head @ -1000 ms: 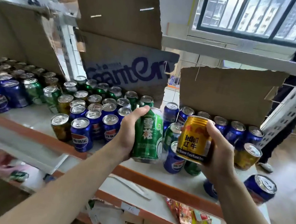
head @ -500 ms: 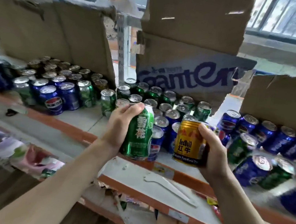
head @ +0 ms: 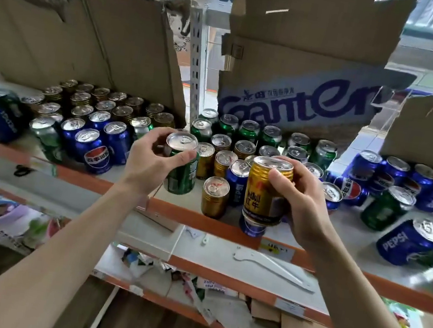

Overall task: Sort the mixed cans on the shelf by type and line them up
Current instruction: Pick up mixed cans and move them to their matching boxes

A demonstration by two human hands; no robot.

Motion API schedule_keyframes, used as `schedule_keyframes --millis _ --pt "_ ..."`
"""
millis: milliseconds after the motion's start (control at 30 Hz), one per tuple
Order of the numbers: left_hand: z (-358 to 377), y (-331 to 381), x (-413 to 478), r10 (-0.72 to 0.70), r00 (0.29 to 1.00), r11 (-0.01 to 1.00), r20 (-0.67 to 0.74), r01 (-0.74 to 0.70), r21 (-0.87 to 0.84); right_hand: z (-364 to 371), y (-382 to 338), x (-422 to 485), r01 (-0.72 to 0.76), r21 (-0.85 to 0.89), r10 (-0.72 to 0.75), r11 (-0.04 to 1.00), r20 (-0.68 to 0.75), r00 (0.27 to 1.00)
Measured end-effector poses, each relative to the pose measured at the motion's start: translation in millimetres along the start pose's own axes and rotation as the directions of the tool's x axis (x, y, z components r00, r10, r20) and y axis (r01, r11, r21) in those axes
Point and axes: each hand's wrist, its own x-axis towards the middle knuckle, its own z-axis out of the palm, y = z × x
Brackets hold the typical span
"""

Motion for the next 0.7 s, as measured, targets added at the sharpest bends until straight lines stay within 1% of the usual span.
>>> schedule_keyframes --millis 133,233,367,600,700 --pt "10.1 -10.2 19.0 -0.001 1.000 0.997 0.024 -0.001 0.083 -5.0 0.1 13.5 0.001 -0.038 0.000 0.999 0.006 1.000" --pt "20.5 -25.0 28.5 -0.043 0.998 0.988 0.052 0.035 0.153 -8.4 0.4 23.6 -0.001 -0.056 0.002 0.998 0.010 1.000" --pt "26.7 -48.9 35.6 -0.094 0.994 0.964 0.046 0.079 0.254 -10.2 2.3 34.5 -0.005 -0.061 0.008 0.998 0.036 0.999" --pt "31.9 -66.7 38.7 -0.159 0.985 0.952 0.067 0.135 0.273 1.7 7.1 44.5 -0.002 -0.059 0.007 0.998 0.080 0.997" --pt "35.1 -74.0 40.5 -0.153 0.984 0.953 0.089 0.123 0.278 12.2 7.8 50.0 0.009 -0.081 0.000 0.997 0.101 0.995"
